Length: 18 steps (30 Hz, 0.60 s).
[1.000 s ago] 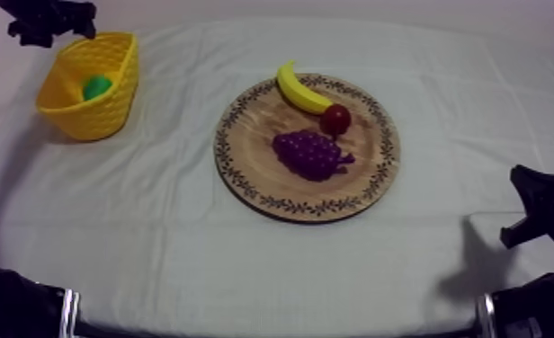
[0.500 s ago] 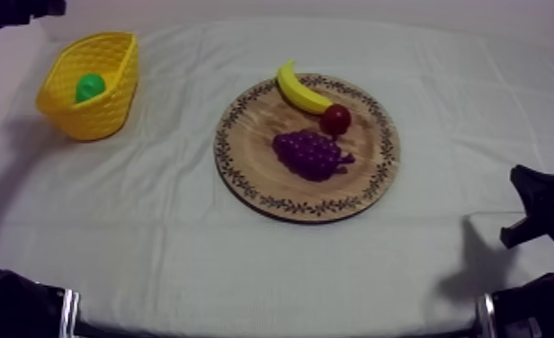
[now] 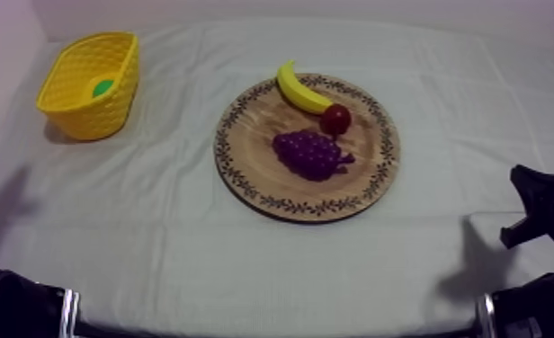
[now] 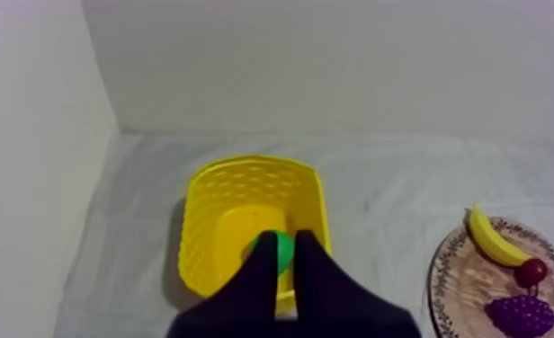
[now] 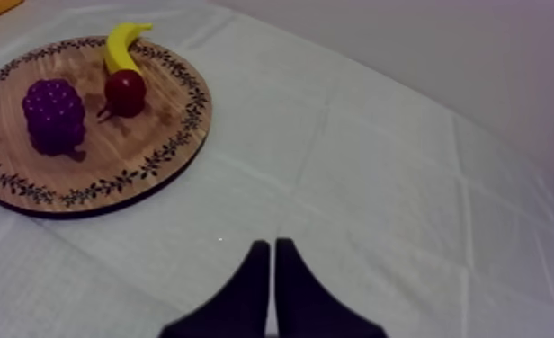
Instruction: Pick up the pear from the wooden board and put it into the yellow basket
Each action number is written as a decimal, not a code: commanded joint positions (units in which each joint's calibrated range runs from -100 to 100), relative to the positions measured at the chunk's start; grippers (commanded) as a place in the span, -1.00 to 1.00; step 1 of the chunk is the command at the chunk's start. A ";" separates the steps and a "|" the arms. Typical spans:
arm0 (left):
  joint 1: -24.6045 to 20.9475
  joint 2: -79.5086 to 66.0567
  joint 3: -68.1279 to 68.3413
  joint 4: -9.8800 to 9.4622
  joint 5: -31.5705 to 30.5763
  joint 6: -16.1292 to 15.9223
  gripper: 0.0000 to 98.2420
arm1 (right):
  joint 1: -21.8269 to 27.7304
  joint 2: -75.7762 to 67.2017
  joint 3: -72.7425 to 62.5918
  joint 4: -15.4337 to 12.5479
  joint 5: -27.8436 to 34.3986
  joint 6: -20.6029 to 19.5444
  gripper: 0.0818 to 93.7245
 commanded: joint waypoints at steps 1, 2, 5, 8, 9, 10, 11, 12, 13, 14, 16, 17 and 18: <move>-0.05 -9.27 10.68 0.29 -3.35 0.01 -0.97 | -0.01 -0.01 -0.01 0.00 0.00 -0.07 -0.99; -0.07 -11.22 13.63 0.49 -4.57 0.03 -0.98 | -0.01 -0.01 -0.01 0.00 0.00 -0.07 -0.99; -0.44 -16.81 22.68 1.46 -8.33 0.14 -0.99 | -0.01 -0.01 -0.01 0.00 0.00 -0.07 -0.99; -0.78 -22.12 31.64 2.83 -11.79 0.15 -1.00 | -0.01 -0.01 -0.01 0.00 0.00 -0.07 -0.99; -0.85 -23.81 34.33 3.20 -12.72 0.13 -1.00 | -0.01 -0.01 -0.01 0.00 0.00 -0.07 -0.99; -0.92 -25.38 36.91 3.46 -13.56 0.18 -1.00 | -0.01 -0.01 -0.01 0.00 0.00 -0.07 -0.99; -1.03 -26.89 39.32 3.63 -14.29 0.27 -1.00 | -0.01 -0.01 -0.01 0.00 0.00 -0.07 -0.99; -1.20 -28.34 41.58 3.67 -14.95 0.39 -1.00 | -0.01 -0.01 -0.01 0.00 0.00 -0.07 -0.99; -1.42 -29.71 43.66 3.70 -15.53 0.43 -1.00 | -0.01 -0.01 -0.01 0.00 0.00 -0.07 -0.99; -1.69 -31.06 45.59 3.80 -16.01 0.39 -1.00 | -0.01 -0.01 -0.01 0.00 0.00 -0.07 -0.99; -2.26 -33.85 49.07 3.99 -16.68 0.32 -1.00 | -0.01 -0.01 -0.01 0.00 0.00 -0.07 -0.99; -2.49 -35.25 50.81 4.22 -17.04 0.21 -1.00 | -0.01 -0.01 -0.01 0.00 0.00 -0.07 -0.99; -2.67 -36.59 52.60 4.49 -17.46 0.10 -1.00 | -0.01 -0.01 -0.01 0.00 0.00 -0.07 -0.99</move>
